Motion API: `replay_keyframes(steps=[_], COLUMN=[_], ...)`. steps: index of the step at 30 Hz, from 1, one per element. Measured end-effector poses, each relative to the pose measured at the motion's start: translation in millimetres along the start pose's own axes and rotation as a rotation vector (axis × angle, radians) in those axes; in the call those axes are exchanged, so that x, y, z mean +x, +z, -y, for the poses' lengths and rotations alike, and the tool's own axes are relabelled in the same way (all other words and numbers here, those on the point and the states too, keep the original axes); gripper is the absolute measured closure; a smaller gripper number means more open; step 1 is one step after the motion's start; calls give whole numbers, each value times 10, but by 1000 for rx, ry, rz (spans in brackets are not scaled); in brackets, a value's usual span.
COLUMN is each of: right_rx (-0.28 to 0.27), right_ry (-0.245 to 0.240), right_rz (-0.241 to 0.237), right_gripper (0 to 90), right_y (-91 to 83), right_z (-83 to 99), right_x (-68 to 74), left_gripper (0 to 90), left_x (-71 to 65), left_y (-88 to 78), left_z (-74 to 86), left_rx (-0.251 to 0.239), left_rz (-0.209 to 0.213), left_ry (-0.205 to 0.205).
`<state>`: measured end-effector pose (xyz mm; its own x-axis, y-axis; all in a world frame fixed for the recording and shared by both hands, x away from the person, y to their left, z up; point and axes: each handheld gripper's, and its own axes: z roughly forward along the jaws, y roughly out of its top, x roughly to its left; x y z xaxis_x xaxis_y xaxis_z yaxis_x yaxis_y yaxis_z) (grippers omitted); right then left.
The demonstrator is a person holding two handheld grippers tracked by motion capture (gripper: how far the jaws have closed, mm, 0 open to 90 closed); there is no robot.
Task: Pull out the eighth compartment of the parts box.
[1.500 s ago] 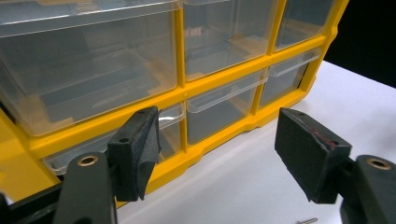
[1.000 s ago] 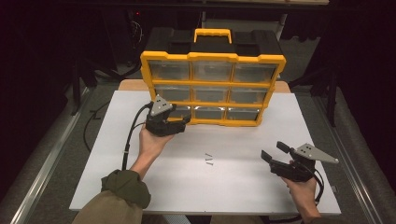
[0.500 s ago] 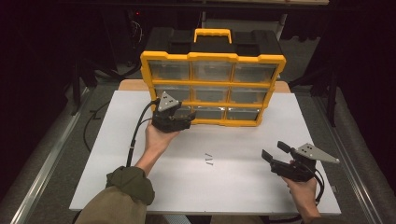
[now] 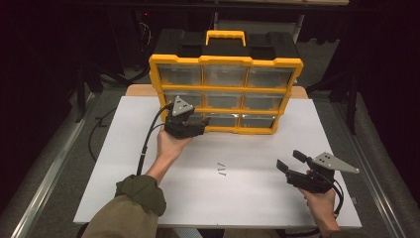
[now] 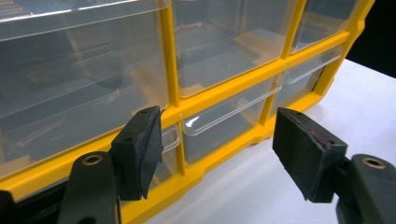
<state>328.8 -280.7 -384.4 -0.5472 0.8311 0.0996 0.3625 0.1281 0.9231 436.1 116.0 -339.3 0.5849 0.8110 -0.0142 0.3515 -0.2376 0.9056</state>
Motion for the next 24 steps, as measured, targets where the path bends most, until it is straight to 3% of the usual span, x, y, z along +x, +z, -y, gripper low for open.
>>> replay_keyframes(steps=[16, 24], right_rx=[-6, -1], right_ry=[-11, -10], right_rz=[-20, -18], right_gripper=[273, 273], right_y=[5, 6], right_z=[-3, -3], right_x=[20, 23], left_gripper=[352, 375], left_x=[-10, -81], left_y=[159, 232], left_z=[-42, -50], left_rx=[16, 25], left_rz=[-6, -5], left_ry=[-3, 32])
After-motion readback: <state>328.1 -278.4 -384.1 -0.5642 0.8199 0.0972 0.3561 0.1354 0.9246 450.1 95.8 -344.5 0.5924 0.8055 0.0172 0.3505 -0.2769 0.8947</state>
